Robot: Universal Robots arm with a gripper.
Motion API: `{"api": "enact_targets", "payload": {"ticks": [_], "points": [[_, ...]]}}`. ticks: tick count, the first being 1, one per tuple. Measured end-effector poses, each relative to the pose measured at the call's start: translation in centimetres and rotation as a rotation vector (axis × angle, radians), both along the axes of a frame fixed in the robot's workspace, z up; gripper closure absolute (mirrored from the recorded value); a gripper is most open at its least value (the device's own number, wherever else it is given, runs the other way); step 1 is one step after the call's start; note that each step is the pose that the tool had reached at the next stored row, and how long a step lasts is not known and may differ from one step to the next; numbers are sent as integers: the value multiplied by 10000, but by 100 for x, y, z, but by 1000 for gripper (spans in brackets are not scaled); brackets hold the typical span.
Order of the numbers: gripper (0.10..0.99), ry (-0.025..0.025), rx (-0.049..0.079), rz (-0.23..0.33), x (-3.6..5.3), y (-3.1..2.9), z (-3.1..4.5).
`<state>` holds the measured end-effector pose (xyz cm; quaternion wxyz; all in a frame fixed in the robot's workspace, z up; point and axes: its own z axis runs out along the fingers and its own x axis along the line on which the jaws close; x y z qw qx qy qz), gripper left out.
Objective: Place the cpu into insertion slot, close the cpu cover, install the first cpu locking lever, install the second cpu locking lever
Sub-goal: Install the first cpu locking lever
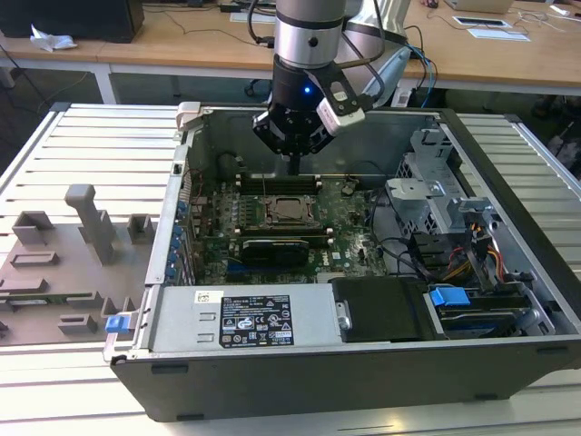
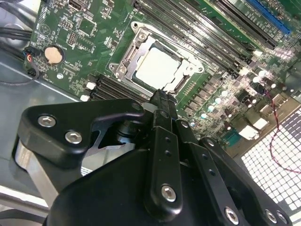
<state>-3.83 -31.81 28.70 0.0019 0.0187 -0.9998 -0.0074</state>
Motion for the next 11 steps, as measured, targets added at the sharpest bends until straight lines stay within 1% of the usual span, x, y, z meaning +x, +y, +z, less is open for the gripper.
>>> {"api": "enact_targets", "payload": {"ticks": [7,9,11], "points": [[980,0,1,-12,0,0,0],[980,-1,2,-12,-35,0,-1],[980,-3,1,-12,-100,0,0]]}}
